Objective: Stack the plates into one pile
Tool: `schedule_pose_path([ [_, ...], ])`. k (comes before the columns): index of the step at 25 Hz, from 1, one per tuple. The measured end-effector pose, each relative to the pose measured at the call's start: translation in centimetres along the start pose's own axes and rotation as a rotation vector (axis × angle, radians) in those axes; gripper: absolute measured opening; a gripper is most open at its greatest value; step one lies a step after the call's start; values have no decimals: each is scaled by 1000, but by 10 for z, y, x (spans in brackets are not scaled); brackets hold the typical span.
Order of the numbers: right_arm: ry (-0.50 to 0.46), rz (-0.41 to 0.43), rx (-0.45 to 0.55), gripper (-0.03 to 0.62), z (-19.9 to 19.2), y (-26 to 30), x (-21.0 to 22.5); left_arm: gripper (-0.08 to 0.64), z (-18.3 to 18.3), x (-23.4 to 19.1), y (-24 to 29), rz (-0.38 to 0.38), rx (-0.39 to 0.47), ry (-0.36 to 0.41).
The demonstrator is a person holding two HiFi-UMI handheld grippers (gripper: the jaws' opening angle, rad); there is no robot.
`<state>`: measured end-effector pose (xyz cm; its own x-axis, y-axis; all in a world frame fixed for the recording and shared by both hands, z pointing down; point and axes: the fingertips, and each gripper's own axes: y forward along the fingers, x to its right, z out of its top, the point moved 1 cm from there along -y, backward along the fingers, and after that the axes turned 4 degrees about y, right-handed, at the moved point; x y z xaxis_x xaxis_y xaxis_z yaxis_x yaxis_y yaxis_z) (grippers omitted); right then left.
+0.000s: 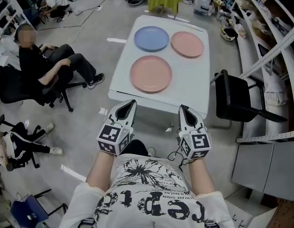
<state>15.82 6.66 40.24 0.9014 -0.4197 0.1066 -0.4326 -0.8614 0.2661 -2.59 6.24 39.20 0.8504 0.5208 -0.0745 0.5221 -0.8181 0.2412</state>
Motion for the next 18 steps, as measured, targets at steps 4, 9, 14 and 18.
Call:
schedule_pose_path([
  [4,10,11,-15,6,2,40,21,3,-4,-23,35,28,-26,-11],
  [9,16,9,-29,7,13,101,40,3,0,-66,86,37,-46,-21],
  [14,22,-9,-50,7,32,174,63,3,18,-119,151,13,-59,-21],
  [18,29,-41,-73,7,45,237,84,3,31,-167,203,-7,-71,-29],
])
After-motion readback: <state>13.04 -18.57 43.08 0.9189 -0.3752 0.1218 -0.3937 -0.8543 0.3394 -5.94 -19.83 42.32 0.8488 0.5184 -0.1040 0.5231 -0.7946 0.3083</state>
